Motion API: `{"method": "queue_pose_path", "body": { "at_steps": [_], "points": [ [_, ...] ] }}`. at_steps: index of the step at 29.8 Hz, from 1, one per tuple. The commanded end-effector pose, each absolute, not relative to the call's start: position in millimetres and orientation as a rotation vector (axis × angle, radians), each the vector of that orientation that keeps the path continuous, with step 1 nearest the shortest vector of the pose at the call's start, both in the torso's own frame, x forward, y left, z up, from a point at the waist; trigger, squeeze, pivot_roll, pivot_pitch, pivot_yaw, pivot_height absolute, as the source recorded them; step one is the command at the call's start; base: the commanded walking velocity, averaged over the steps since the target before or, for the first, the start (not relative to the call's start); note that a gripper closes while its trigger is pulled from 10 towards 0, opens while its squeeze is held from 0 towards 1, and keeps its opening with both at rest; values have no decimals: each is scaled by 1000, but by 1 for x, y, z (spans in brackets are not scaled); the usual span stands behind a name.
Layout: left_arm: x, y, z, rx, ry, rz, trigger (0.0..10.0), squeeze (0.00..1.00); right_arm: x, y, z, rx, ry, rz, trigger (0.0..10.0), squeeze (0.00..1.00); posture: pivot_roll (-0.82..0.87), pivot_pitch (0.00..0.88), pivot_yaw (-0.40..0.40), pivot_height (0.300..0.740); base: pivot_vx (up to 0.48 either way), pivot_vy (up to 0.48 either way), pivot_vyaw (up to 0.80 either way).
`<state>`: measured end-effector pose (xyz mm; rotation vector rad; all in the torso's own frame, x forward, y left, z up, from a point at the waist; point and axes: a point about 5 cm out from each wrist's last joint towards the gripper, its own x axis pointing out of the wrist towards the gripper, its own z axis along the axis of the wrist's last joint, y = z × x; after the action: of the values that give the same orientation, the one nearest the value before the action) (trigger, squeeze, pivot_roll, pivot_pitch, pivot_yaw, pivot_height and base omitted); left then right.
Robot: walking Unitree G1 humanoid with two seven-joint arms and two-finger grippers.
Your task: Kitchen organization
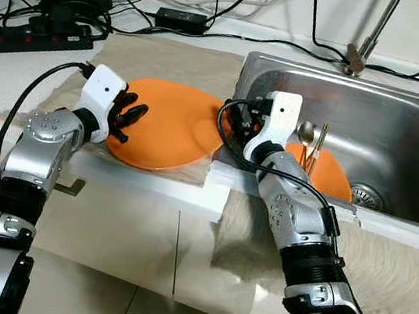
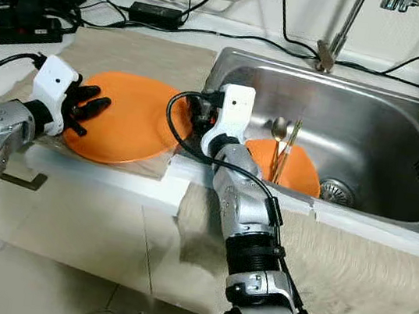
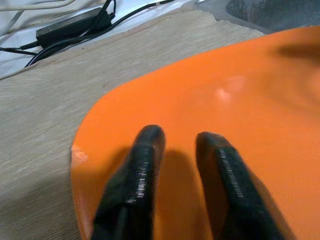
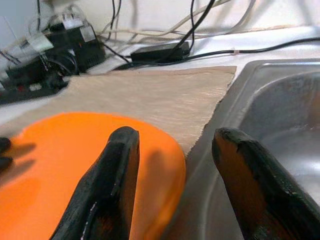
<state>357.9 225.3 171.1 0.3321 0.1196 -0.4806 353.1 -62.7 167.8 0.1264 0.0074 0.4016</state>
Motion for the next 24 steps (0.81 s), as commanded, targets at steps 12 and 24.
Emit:
{"method": "queue_pose_path", "body": {
  "at_steps": [12, 24],
  "points": [
    [355, 234, 169, 424, 167, -511, 0, 0, 340, -69, 151, 26, 117, 480, 10000, 0, 71, 14, 7, 740, 0, 0, 0],
    [351, 246, 186, 500, 158, -551, 0, 0, 337, -69, 149, 44, 133, 481, 10000, 0, 78, 20, 11, 740, 0, 0, 0]
  ]
}}
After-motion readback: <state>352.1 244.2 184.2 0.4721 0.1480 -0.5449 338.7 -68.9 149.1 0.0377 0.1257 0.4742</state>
